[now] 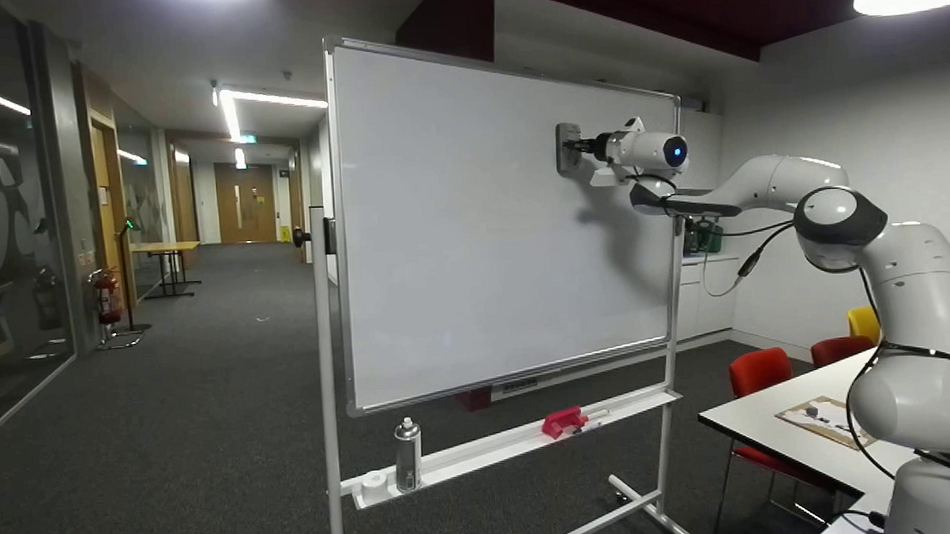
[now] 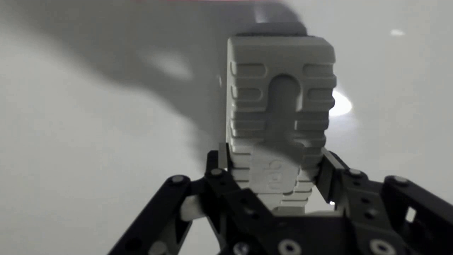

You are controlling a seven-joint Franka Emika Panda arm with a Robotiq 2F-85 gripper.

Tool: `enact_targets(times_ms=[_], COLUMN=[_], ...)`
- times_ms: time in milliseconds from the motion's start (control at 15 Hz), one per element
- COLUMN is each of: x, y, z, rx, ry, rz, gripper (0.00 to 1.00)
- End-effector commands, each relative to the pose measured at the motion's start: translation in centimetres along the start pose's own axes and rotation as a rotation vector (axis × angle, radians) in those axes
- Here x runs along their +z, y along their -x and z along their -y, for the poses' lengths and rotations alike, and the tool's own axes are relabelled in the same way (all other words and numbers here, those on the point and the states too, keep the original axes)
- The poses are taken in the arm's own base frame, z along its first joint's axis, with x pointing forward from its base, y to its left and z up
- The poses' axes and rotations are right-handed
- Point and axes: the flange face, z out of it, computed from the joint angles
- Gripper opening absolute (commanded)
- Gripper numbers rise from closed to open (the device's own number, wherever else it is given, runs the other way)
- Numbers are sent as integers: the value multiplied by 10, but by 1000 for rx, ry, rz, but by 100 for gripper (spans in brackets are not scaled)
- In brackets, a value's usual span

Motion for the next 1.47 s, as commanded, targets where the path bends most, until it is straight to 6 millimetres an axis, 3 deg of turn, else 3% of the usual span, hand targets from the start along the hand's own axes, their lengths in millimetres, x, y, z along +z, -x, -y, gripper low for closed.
enact_targets(times_ms=[0, 267, 467, 800, 1400], x=[1, 5, 5, -9, -61], y=[41, 76, 85, 49, 1], z=[47, 59, 57, 55, 77], rx=[-137, -253, -293, -251, -167], ry=[-96, -129, -131, -125, -129], rz=[76, 139, 161, 109, 101], gripper=[34, 34, 34, 34, 34])
